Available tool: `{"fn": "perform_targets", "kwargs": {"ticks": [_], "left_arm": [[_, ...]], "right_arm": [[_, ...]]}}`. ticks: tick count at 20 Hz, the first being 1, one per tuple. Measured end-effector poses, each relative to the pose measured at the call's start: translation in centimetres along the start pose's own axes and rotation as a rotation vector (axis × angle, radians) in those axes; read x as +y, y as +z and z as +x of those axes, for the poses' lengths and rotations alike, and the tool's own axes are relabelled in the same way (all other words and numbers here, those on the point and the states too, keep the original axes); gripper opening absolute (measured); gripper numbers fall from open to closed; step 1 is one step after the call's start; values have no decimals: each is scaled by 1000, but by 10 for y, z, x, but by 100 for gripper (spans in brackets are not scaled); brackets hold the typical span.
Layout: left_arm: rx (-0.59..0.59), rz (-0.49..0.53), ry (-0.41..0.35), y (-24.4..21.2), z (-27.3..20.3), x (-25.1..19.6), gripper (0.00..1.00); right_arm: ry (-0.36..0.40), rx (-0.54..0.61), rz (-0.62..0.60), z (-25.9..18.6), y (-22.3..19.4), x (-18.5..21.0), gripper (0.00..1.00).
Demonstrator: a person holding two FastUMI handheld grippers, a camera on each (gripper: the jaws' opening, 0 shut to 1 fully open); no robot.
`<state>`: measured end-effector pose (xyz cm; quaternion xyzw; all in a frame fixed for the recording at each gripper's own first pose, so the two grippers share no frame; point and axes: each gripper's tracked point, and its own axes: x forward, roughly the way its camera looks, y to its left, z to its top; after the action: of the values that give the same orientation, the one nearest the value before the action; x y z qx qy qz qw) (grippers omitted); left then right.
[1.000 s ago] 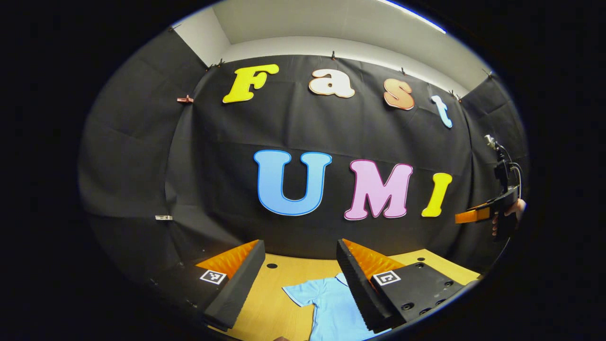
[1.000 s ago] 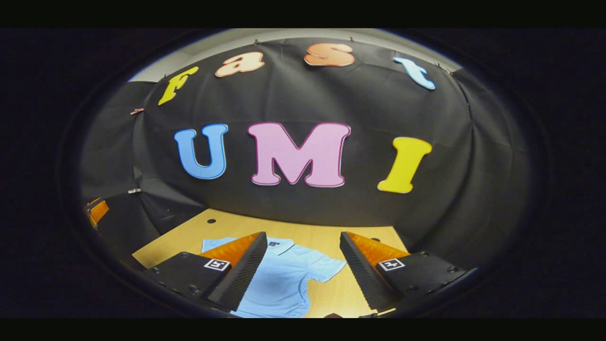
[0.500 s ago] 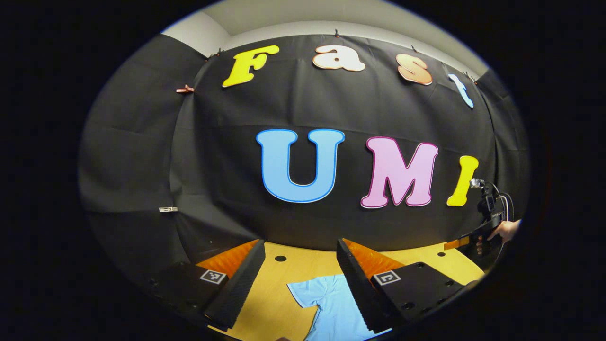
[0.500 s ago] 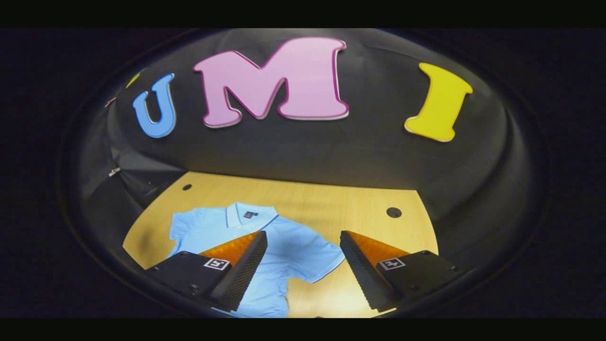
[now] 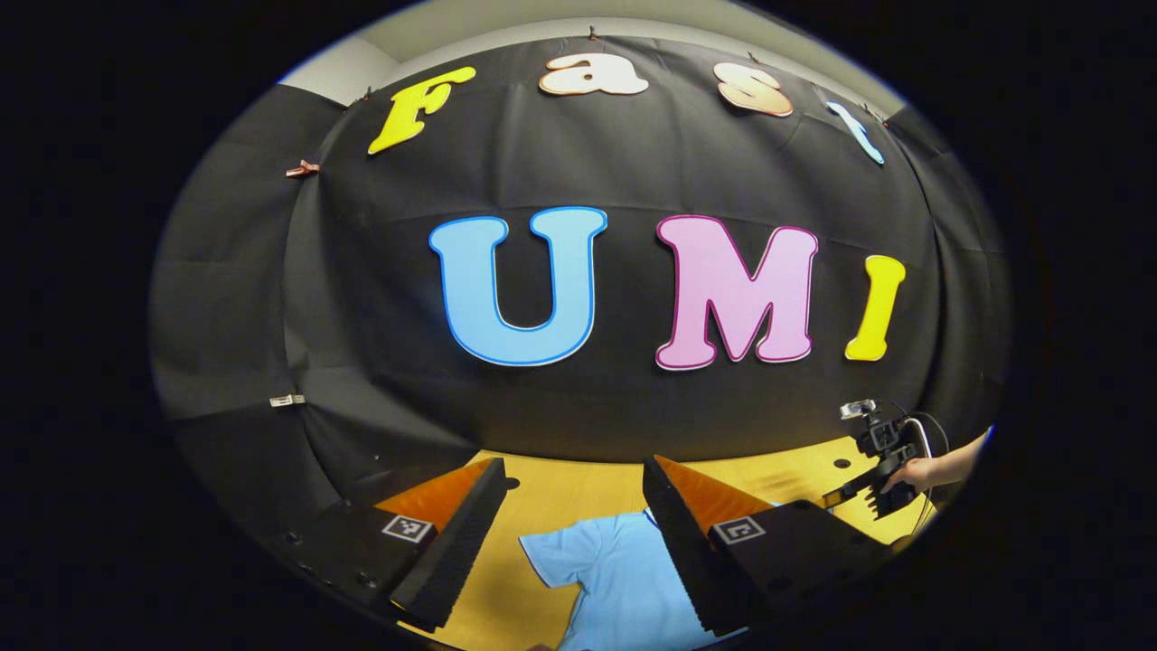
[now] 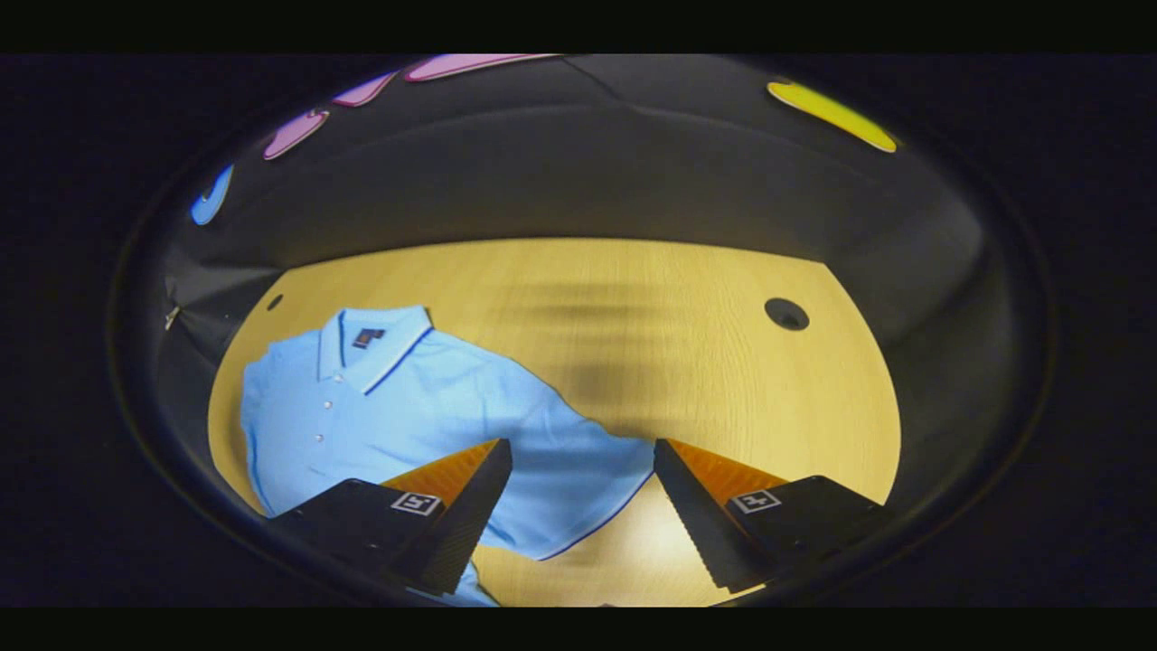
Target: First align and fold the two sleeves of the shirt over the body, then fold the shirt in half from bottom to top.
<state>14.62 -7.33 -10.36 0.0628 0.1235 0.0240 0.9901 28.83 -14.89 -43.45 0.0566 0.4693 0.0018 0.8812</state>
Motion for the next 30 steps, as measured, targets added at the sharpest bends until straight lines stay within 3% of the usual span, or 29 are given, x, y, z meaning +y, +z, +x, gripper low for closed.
{"fn": "perform_targets", "kwargs": {"ticks": [3, 4, 6, 8, 11, 14, 17, 19, 21, 23, 25, 26, 29, 30], "left_arm": [[52, 36, 17, -14, -5, 18, 96], [47, 44, 26, -12, -8, 26, 96], [52, 44, 37, -18, -11, 34, 96], [63, 36, 43, -25, -13, 39, 96], [59, 50, 43, -26, -17, 43, 96], [41, 53, 47, -20, -19, 54, 96], [44, 39, 47, -21, -17, 63, 96], [20, 74, 37, -17, -15, 66, 96], [9, 76, 19, -14, -8, 67, 96], [21, 19, -12, -20, 1, 63, 96], [47, -34, -40, -32, 13, 61, 96], [69, -50, -52, -41, 21, 60, 96], [147, -92, -73, -71, 45, 60, 97], [168, -116, -79, -77, 55, 59, 92]], "right_arm": [[-26, 72, 83, 15, -23, -3, 99], [-50, 26, 46, 12, -16, -7, 99], [-44, 47, 9, 14, -21, 2, 92], [-6, 44, 2, 17, -22, 14, 61], [-25, 48, 81, 17, -18, 18, 16], [25, -46, 91, -4, 9, 31, 11], [134, -117, 118, -38, 37, 68, 10], [207, -101, 127, -48, 39, 98, 10], [243, -58, 104, -44, 27, 122, 10], [256, -13, 43, -32, 10, 140, 10], [318, 53, 26, -25, -11, 167, 6], [338, 79, 22, -25, -18, 175, 22], [358, 64, -31, -25, -23, 180, 48], [364, 49, -52, -29, -27, 180, 74]]}}
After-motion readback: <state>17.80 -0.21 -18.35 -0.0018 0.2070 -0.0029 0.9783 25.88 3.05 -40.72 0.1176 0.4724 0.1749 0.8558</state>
